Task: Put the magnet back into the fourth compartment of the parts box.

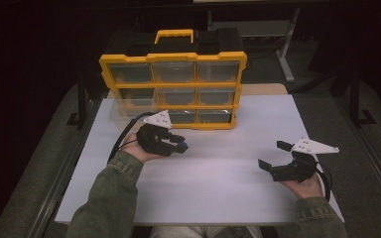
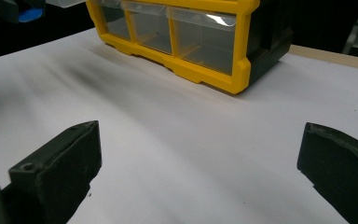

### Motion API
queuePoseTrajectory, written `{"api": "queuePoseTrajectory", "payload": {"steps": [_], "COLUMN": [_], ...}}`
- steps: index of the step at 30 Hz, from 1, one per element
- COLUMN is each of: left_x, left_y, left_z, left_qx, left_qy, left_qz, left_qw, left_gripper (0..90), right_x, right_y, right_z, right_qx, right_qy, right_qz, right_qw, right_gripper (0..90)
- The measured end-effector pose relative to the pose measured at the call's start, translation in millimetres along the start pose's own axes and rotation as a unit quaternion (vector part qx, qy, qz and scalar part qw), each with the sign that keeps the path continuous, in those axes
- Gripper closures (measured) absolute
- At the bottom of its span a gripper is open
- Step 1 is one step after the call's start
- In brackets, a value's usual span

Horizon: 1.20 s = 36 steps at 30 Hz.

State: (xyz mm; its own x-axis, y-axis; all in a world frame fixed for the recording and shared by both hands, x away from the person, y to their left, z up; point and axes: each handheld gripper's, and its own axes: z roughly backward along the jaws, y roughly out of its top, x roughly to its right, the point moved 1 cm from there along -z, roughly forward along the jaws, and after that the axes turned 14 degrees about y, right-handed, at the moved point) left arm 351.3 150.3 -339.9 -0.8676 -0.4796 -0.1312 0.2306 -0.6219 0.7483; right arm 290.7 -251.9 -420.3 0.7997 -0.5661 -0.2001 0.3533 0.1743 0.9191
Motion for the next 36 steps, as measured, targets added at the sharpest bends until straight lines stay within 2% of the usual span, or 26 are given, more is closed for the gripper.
{"api": "queuePoseTrajectory", "payload": {"steps": [7,12,24,36], "left_x": [-5.2,-11.0,-19.9,-33.4], "left_y": [6.6,6.1,16.6,25.5], "left_z": [13.4,20.0,40.5,58.9], "left_qx": [0.011,0.018,0.031,0.036], "left_qy": [0.008,0.01,0.023,0.039], "left_qz": [0.0,0.009,0.001,0.002], "left_qw": [0.9999,0.9997,0.9993,0.9986], "left_gripper": [62.2,62.3,62.2,62.2], "right_x": [-0.2,-0.3,0.1,0.3], "right_y": [0.0,0.0,0.0,-0.3], "right_z": [0.1,0.2,0.3,0.1], "right_qx": [0.0,0.001,0.001,0.0], "right_qy": [0.0,0.0,0.0,0.0], "right_qz": [0.0,0.0,0.001,0.0], "right_qw": [1.0,1.0,1.0,1.0], "right_gripper": [0.0,0.0,0.0,0.0]}}
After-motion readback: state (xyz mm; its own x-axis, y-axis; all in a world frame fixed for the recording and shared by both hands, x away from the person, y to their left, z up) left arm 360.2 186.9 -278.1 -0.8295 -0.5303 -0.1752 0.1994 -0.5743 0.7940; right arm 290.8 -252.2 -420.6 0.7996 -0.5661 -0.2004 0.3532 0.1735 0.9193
